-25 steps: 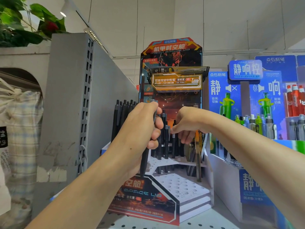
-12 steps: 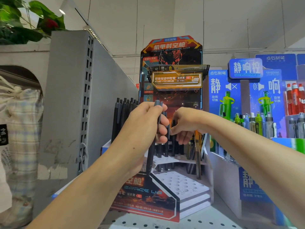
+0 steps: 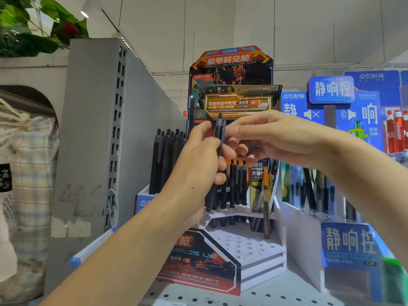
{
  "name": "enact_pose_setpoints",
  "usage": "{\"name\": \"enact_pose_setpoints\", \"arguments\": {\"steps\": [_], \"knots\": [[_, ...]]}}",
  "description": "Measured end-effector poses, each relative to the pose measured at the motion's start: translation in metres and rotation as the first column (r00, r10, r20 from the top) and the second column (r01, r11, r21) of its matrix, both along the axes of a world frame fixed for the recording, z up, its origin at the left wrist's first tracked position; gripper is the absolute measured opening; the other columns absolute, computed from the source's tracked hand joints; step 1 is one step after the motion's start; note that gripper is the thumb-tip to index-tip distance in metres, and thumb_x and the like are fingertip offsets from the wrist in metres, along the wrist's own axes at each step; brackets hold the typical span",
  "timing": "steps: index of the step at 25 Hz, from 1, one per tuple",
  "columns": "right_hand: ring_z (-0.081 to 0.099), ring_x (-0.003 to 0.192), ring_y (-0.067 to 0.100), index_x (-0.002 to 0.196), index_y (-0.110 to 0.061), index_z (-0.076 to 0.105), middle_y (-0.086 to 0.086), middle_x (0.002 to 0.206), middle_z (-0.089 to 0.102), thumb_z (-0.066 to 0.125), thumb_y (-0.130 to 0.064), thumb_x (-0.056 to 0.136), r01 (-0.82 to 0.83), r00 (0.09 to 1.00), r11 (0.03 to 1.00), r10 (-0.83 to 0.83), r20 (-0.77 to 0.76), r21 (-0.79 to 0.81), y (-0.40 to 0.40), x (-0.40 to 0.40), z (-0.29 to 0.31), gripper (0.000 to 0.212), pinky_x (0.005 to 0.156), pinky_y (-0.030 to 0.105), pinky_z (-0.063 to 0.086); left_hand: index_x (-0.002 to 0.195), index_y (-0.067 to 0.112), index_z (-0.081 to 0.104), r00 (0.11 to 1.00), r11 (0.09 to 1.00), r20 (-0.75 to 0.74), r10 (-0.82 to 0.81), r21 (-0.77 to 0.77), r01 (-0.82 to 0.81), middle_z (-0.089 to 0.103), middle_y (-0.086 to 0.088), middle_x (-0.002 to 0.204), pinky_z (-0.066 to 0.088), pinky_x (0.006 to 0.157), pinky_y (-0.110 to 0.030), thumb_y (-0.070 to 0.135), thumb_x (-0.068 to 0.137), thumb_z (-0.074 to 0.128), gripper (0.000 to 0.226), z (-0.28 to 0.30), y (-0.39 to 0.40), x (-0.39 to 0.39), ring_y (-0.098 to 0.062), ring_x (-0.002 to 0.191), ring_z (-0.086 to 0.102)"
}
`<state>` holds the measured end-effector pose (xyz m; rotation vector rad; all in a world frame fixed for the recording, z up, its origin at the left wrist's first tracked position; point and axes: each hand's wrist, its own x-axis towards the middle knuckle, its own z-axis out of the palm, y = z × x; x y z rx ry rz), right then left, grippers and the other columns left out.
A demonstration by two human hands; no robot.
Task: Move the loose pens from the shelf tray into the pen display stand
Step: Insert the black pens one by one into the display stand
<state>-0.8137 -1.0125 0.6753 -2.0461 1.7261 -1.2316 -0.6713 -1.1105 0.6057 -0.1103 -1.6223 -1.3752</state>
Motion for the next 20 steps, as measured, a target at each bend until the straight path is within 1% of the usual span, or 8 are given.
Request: {"name": "enact_pose_setpoints", "arguments": {"steps": [1,3,6,9,12,15,17,20], "knots": [[0.055,0.075,0.015,0.090,-0.017,0.074,0.004,0.083,0.061,0.066,-0.034,0.097,-0.053,0.999,0.998,0.053,-0.008,0.042,0.003,0.002,-0.002,0.021,0.067,0.026,0.053,0.148,0.033,0.038,1.000,1.000,0.004,-0.004,-0.005,0.004,0.063,0.007,0.062,0.039,0.044,-0.020,0.014,0.106,0.038,0.047,-0.001,0.000,-0.004,-0.004,0.054,0.048],[0.054,0.073,0.015,0.087,-0.011,0.071,0.006,0.078,0.056,0.070,-0.038,0.091,-0.041,0.999,0.999,0.041,-0.009,-0.001,0.002,0.001,-0.007,0.027,0.066,0.027,0.050,0.152,0.034,0.030,1.000,0.999,0.020,-0.002,-0.042,0.003,0.067,0.010,0.065,0.045,0.050,-0.020,0.016,0.106,0.042,0.051,-0.001,0.001,-0.008,-0.005,0.058,0.053],[0.058,0.068,0.016,0.102,0.008,0.066,0.009,0.077,0.058,0.075,-0.036,0.085,0.010,0.996,0.994,0.000,0.090,-0.111,-0.001,-0.002,-0.007,0.048,0.067,0.026,0.052,0.151,0.030,0.034,0.999,0.996,0.033,0.005,-0.084,-0.002,0.076,0.009,0.083,0.059,0.071,-0.025,0.023,0.104,0.053,0.051,-0.004,0.001,-0.012,-0.010,0.074,0.068],[0.064,0.065,0.014,0.104,0.000,0.071,0.004,0.071,0.066,0.069,-0.028,0.092,0.065,0.970,0.986,-0.027,0.241,-0.151,0.000,-0.006,0.001,0.031,0.062,0.024,0.056,0.144,0.024,0.042,0.991,0.989,0.092,0.094,-0.124,-0.082,0.077,0.008,0.090,0.059,0.090,-0.037,0.031,0.097,0.064,0.053,-0.011,-0.001,-0.008,-0.012,0.090,0.074],[0.066,0.057,0.014,0.105,-0.004,0.066,0.003,0.065,0.067,0.062,-0.024,0.100,0.205,0.925,0.958,-0.124,0.358,-0.200,-0.004,-0.012,0.006,0.021,0.055,0.025,0.056,0.120,0.026,0.060,0.983,0.979,0.105,0.150,-0.155,-0.133,0.077,0.005,0.092,0.061,0.086,-0.035,0.033,0.095,0.066,0.027,-0.021,-0.002,0.001,-0.009,0.086,0.074],[0.065,0.052,0.015,0.104,-0.004,0.064,0.004,0.060,0.064,0.060,-0.022,0.102,0.291,0.901,0.935,-0.198,0.387,-0.200,-0.010,-0.016,0.005,0.018,0.051,0.026,0.056,0.100,0.029,0.070,0.975,0.956,0.080,0.209,-0.227,-0.186,0.075,0.006,0.090,0.062,0.076,-0.028,0.032,0.095,0.065,0.008,-0.029,-0.002,0.011,-0.008,0.082,0.073],[0.066,0.054,0.017,0.104,-0.004,0.064,0.003,0.057,0.062,0.060,-0.021,0.101,0.344,0.900,0.922,-0.270,0.342,-0.178,-0.013,-0.018,0.002,0.018,0.052,0.028,0.057,0.094,0.028,0.073,0.985,0.950,0.060,0.161,-0.281,-0.138,0.075,0.005,0.088,0.061,0.072,-0.025,0.030,0.095,0.065,0.008,-0.037,0.001,0.020,-0.009,0.080,0.072],[0.073,0.064,0.027,0.095,-0.001,0.064,0.012,0.067,0.068,0.063,-0.021,0.100,0.424,0.900,0.894,-0.400,0.172,-0.143,-0.019,-0.020,-0.007,0.020,0.057,0.033,0.061,0.094,0.028,0.073,0.994,0.922,0.103,0.046,-0.388,-0.002,0.074,0.002,0.086,0.060,0.070,-0.026,0.029,0.094,0.065,0.008,-0.056,0.011,0.035,-0.013,0.076,0.071]]}}
